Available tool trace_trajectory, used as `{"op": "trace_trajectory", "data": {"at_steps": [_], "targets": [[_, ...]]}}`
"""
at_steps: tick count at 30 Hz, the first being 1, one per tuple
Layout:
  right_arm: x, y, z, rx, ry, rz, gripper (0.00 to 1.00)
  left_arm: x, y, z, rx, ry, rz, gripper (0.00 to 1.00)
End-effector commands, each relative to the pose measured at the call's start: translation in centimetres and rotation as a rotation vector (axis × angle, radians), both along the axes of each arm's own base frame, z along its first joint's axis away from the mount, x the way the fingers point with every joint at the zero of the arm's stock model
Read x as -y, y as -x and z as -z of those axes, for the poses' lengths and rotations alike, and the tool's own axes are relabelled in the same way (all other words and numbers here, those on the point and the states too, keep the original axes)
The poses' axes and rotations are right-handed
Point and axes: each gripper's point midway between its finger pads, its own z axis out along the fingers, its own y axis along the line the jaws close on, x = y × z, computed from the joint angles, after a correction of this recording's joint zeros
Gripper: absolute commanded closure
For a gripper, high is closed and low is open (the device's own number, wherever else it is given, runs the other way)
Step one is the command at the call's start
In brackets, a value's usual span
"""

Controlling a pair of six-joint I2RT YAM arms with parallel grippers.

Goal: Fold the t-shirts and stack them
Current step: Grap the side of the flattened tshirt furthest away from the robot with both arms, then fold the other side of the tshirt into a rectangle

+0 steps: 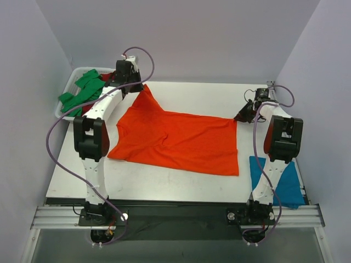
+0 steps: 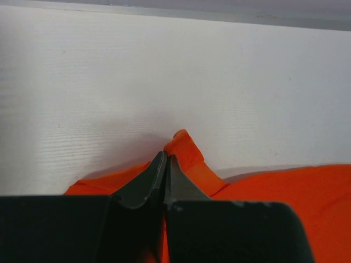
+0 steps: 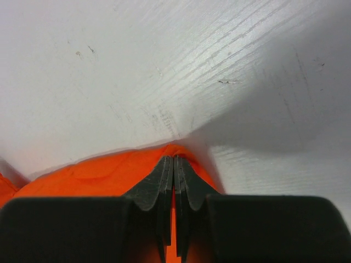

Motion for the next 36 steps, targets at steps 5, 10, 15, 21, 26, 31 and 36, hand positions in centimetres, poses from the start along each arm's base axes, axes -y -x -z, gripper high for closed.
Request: {"op": "trace_trajectory", "data": {"at_steps": [5,10,15,21,26,31,36], "targets": [[-0.2,0.3,-5.7,0.111,0.01,-0.018,1.0,-1.3,0.9,-8.7,0.193,0.039,-0.053,1.0],[-0.1,1.6,-5.9,0.106,0.019,-0.014,1.0,-2.0,2.8,-8.8,0.182,0.041,-0.073,1.0],[-0.3,3.1,-6.4,0.117,0.026,-0.01,1.0,-3.0,4.9,-8.7,0.165,0.054,-0.117,1.0],[-0.9,6.0,-6.1,0.112,0.018,-0.013,1.0,-4.1,8.0,-8.4,0.142,0.072,-0.163,1.0],[-1.3,8.8,-5.2,0.102,0.02,-0.012,1.0,-5.1,11.1,-7.6,0.116,0.082,-0.214,1.0],[-1.3,10.6,-4.6,0.092,0.025,-0.007,1.0,-5.7,13.5,-6.6,0.085,0.095,-0.244,1.0],[-1.3,11.9,-4.1,0.084,0.037,0.001,1.0,-6.5,16.0,-4.0,0.019,0.099,-0.296,1.0]]}}
